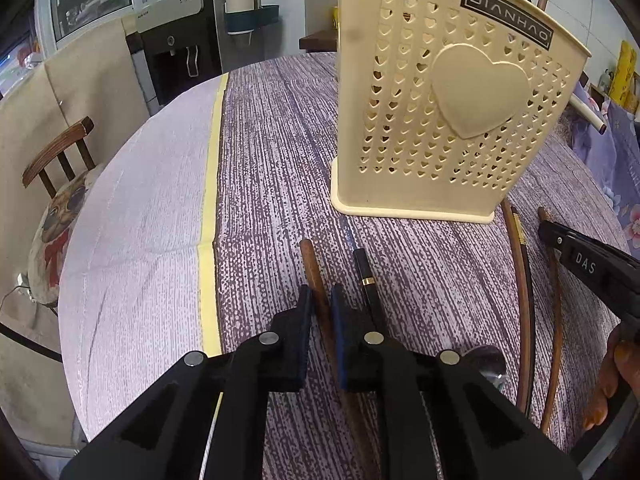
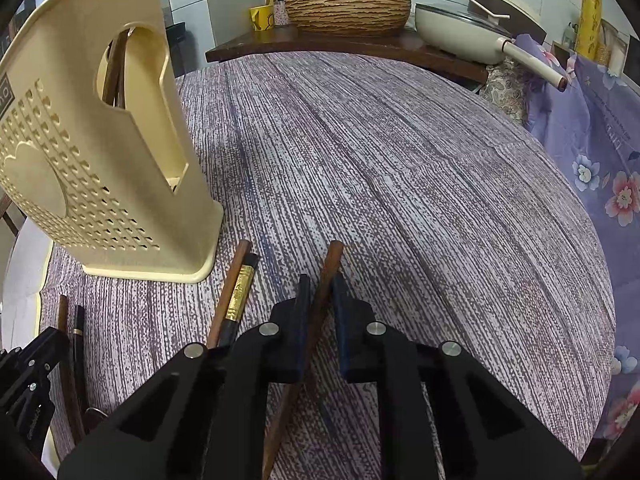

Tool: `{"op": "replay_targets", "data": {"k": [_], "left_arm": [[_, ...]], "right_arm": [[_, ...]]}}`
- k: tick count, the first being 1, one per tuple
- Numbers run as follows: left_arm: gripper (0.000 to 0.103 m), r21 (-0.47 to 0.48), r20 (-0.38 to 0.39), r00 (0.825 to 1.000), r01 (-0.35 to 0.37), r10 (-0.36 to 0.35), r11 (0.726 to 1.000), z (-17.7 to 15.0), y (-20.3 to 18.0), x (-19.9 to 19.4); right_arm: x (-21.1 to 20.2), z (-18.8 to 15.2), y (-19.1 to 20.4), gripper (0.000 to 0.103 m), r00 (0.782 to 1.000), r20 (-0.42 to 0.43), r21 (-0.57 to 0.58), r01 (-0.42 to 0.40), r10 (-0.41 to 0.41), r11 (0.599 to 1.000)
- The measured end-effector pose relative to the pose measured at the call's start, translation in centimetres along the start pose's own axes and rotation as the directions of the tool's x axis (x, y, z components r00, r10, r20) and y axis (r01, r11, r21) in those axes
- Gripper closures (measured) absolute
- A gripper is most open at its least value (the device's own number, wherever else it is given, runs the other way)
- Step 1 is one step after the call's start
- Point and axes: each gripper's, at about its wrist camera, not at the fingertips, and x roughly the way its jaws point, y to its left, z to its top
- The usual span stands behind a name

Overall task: Organize utensils
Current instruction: 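Grasp a wooden chopstick with the right tool while the left tool grasps another wooden chopstick, then lift both wooden chopsticks upright and carry them over the basket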

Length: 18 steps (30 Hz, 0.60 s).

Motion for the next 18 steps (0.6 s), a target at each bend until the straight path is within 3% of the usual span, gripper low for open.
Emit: {"op": "replay_targets", "data": {"k": [18], "left_arm": [[0.093,-0.006,0.013,1.000,-0.003,0.003,1.000,-0.30,-0.64,-0.09]], "right_arm": [[-0.13,-0.15,0.37,0.091,1.000,0.012,-0.008,0.002,-0.001,1.000]]}}
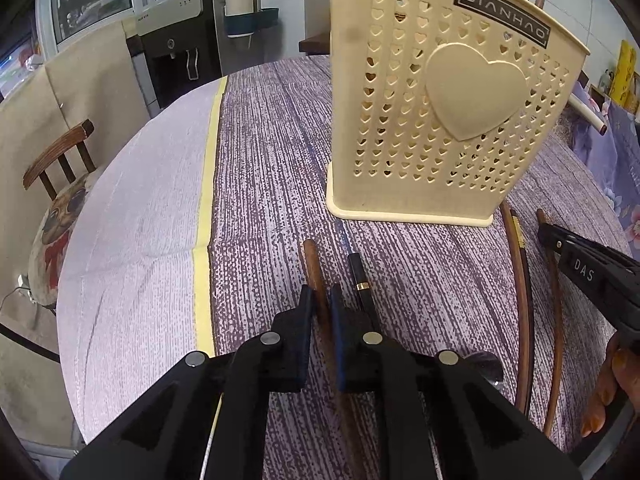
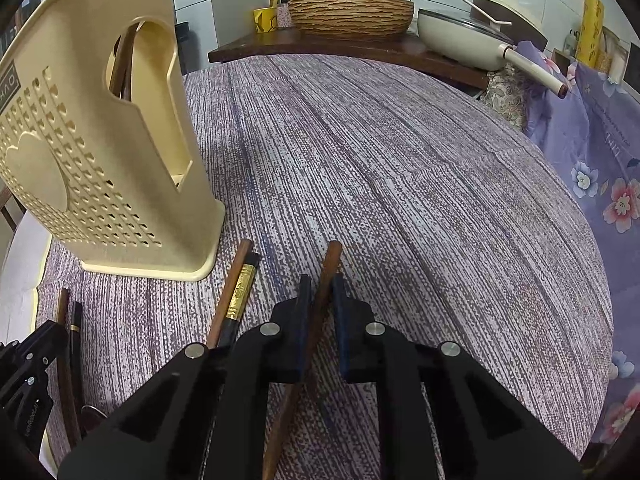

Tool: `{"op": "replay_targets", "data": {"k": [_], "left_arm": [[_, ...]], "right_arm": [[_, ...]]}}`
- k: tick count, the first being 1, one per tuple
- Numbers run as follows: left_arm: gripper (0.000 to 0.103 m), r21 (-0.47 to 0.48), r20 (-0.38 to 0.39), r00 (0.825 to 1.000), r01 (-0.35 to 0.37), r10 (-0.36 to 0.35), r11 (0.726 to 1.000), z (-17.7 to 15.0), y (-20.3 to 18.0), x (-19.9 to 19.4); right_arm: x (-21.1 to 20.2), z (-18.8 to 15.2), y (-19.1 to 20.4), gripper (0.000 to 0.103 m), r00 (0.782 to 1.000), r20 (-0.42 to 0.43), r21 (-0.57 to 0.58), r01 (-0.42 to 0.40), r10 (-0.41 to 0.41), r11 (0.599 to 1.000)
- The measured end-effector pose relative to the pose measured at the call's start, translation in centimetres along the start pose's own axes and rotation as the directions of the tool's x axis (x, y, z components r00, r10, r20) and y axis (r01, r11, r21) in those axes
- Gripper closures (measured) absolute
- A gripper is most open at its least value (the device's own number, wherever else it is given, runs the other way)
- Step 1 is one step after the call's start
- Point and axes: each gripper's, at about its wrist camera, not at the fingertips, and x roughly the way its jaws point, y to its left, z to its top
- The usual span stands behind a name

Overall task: Organize utensils
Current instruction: 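Lift both wooden chopsticks upright and carry them over the basket, then lower both wooden chopsticks tip-first into the basket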

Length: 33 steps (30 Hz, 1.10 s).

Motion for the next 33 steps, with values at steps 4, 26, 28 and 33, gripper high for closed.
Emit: {"op": "replay_targets", "data": {"k": [4,26,28,33], "left_arm": [[0.094,-0.016,0.000,1.000,0.023,-0.023,1.000,0.1,0.4,0.0],[0.095,-0.060,0.235,0.963,0.146,-0.129,0.987,2.9,2.5,-8.6],[0.095,-0.061,0.263,0.954,0.165,-0.143,0.984,3.2,2.8,-9.6],[0.095,-0.038,0.335,0.931,0.170,-0.148,0.985,3.7,2.8,-12.1]], "right_arm": [[0.0,0.1,-0.8,0.093,0.998,-0.002,0.051,-0.057,0.057,0.997],[-10.9,1.5,-3.1,0.095,0.905,0.229,0.028,-0.375,0.359,0.927],[-12.8,1.5,-3.2,0.095,0.890,0.264,-0.010,-0.383,0.372,0.924],[-16.2,1.8,-3.8,0.095,0.858,0.327,-0.066,-0.398,0.397,0.915]]}}
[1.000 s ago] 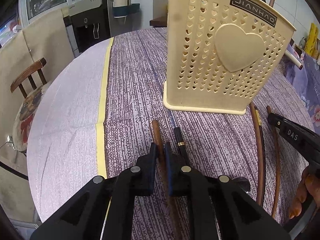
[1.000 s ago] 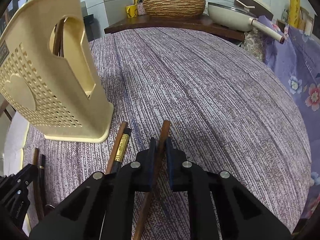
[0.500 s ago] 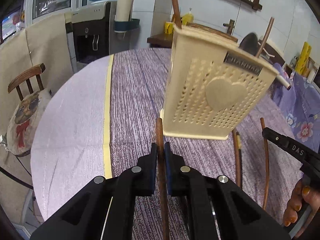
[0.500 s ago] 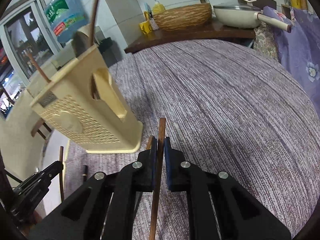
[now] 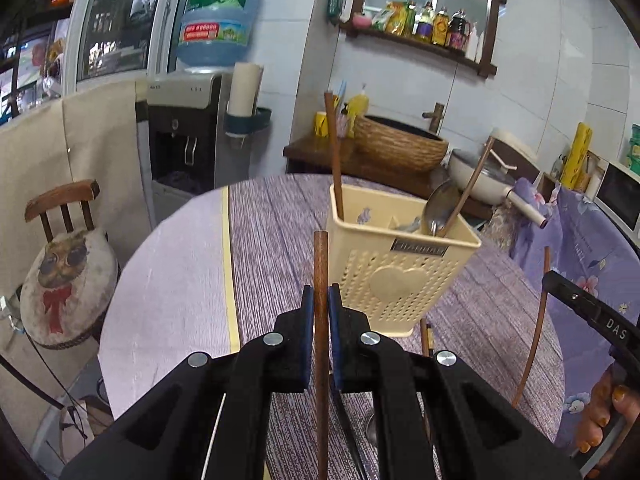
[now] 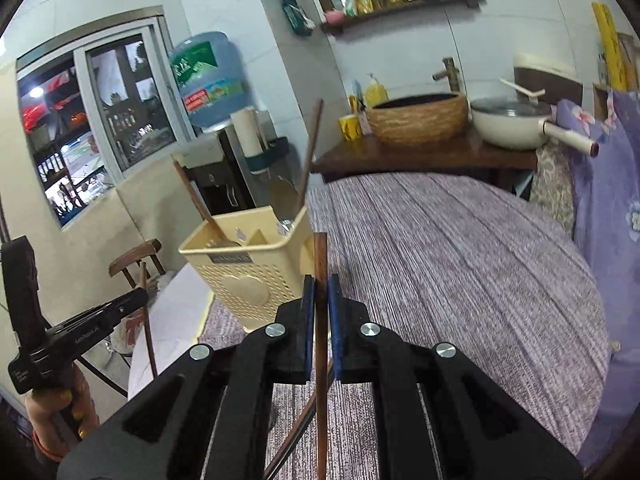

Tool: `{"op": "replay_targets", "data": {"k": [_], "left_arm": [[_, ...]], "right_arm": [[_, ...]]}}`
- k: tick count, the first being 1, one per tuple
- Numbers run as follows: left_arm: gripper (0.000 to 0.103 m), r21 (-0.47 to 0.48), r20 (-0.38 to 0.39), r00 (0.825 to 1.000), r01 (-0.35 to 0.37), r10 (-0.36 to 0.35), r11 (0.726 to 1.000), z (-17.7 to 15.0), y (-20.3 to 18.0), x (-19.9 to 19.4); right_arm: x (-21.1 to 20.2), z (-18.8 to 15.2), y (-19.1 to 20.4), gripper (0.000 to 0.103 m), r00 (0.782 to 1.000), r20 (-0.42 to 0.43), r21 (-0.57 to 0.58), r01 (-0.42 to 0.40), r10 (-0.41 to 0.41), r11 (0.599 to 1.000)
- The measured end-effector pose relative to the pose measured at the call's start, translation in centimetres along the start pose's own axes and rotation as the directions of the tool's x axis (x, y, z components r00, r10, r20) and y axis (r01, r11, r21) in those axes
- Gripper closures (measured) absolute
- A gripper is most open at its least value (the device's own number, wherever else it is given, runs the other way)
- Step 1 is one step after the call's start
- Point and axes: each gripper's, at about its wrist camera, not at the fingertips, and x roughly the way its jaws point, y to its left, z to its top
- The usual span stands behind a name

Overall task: Organize utensils
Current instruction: 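Lower both wooden chopsticks tip-first into the basket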

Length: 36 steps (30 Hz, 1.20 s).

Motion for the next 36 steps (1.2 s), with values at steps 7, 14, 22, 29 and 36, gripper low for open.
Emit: {"op": "replay_targets", "data": {"k": [7,14,22,29,36], "left_arm": [[0.095,0.011,0.035,0.999,0.001,-0.001,1.000,0.7,0.0,-1.4],[0.095,0.019,0.052,0.999,0.005,-0.006,1.000,0.9,0.1,-2.3],[0.095,0.014,0.102,0.995,0.010,-0.012,1.000,1.7,0.6,-4.2],[0.095,0.021,0.132,0.991,0.028,-0.030,0.999,3.4,0.4,-4.9],[0.095,0.028,0.137,0.987,0.075,-0.079,0.997,5.9,0.2,-5.2]], "right_arm": [[-2.7,1.3,0.8,0.095,0.998,0.055,-0.054,-0.010,0.013,0.998],[-3.1,1.6,1.2,0.095,0.998,0.052,-0.078,-0.015,0.019,0.997],[-4.1,2.3,1.5,0.095,0.997,0.072,-0.100,-0.030,0.037,0.995],[-4.4,4.0,2.0,0.095,0.994,0.088,-0.100,-0.063,0.072,0.993],[-4.0,6.0,3.1,0.095,0.991,0.088,-0.122,-0.085,0.096,0.989]]}}
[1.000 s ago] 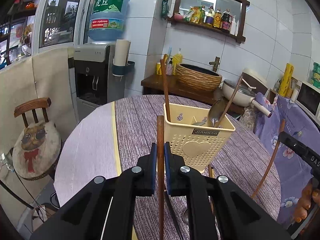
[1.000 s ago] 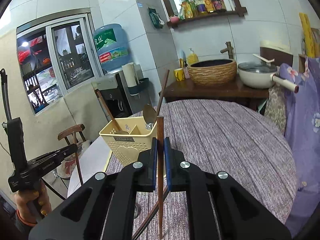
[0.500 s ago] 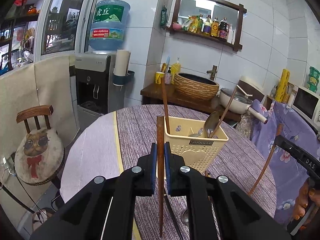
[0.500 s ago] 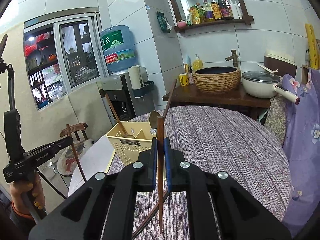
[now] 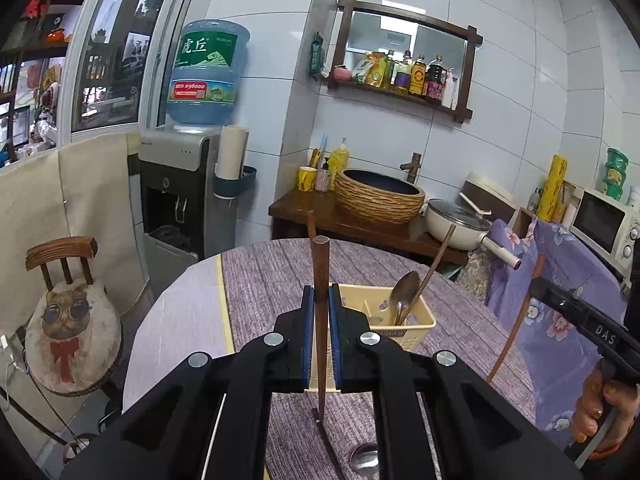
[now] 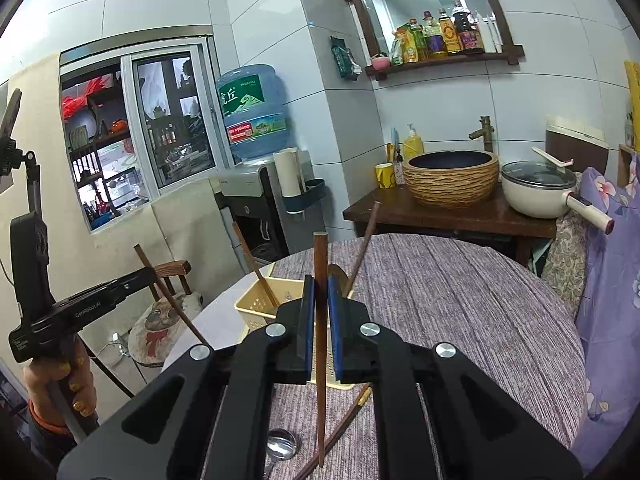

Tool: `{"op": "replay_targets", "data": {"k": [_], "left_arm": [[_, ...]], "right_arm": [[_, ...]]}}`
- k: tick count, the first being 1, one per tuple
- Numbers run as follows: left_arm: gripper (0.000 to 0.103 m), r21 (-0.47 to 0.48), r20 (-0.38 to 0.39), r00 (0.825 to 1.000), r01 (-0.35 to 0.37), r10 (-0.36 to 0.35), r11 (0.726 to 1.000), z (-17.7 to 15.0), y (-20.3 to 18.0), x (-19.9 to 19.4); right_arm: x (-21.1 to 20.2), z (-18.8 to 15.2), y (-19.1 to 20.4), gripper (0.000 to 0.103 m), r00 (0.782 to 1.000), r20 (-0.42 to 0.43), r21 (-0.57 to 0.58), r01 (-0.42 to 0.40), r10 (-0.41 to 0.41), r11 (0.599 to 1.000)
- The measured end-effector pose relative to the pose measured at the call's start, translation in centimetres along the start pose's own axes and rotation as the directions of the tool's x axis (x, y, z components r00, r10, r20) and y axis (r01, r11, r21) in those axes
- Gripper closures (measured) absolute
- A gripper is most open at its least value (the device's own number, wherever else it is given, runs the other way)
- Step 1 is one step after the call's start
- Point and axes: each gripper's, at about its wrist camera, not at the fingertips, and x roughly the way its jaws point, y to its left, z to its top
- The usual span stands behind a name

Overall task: Organize utensils
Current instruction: 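Lower both wooden chopsticks tip-first into the basket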

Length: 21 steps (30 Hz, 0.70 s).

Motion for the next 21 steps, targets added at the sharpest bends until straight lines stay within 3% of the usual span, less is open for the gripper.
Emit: {"op": "replay_targets", "data": {"k": [4,9,15,21], "left_arm": [[0.095,0.002,0.000,0.999,0.054,-0.054,0.999,2.2,-0.2,-0.7],[0.095,-0.002,0.059,0.992,0.111,-0.110,0.994,6.3,-0.7,-2.5],[0.095,-0.017,0.119,0.988,0.097,-0.094,0.995,10.8,-1.6,-1.7],[0.095,-0.029,0.107,0.993,0.057,-0.053,0.998,10.6,-1.7,1.7]], "right_arm": [[0.3,2.2,0.5,0.095,0.999,0.011,0.004,-0.030,0.030,1.000],[0.2,6.2,1.5,0.095,0.996,0.076,-0.001,-0.038,0.038,0.999],[0.6,11.0,2.9,0.095,0.983,0.184,-0.005,-0.009,0.009,1.000],[3.1,11.2,3.2,0.095,0.969,0.240,-0.006,0.059,-0.056,0.998]]}}
